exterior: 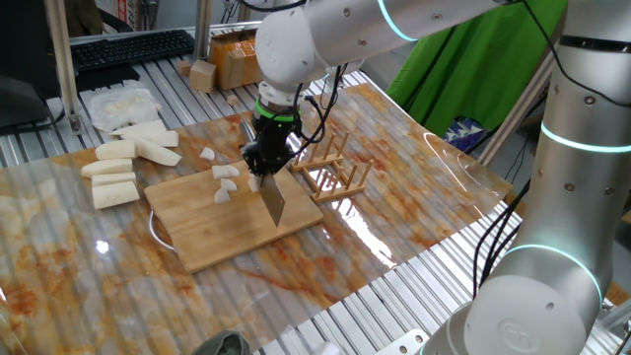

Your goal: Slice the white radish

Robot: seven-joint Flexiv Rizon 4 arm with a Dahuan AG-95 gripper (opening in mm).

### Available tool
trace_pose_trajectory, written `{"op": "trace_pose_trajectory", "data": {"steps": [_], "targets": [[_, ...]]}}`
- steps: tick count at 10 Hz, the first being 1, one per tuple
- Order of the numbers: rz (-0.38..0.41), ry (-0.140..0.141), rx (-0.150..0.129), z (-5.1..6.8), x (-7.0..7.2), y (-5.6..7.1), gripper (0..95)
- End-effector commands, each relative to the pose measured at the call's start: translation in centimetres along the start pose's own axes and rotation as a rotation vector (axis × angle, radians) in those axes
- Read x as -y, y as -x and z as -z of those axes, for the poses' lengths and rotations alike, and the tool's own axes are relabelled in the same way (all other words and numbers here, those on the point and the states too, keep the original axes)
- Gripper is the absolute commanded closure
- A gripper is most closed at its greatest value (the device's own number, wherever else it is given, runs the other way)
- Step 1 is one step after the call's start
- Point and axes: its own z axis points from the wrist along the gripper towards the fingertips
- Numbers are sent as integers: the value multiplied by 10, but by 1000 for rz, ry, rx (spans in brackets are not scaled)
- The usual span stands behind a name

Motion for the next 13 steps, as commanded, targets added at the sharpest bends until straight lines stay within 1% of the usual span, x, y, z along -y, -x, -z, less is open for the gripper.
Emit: {"op": "trace_pose_trajectory", "data": {"steps": [1, 2, 3, 4, 5, 6, 7, 8, 9, 10, 11, 13], "targets": [[-4, 5, 8, -11, -2, 2, 950], [-7, 9, 29, -25, -6, 4, 950], [-11, 13, 43, -35, -8, 6, 950], [-10, 5, 41, -39, -9, 6, 950], [-10, 1, 34, -35, -8, 5, 950], [-17, 16, 33, -35, -8, 5, 950], [-23, 18, 27, -34, -9, 4, 950], [-28, 7, 26, -30, -12, 2, 950], [-28, -8, 23, -23, -13, -1, 950], [-34, -1, 22, -20, -14, -2, 950], [-33, -4, 24, -20, -14, -3, 950], [-37, -1, 17, -14, -14, -3, 950]]}}
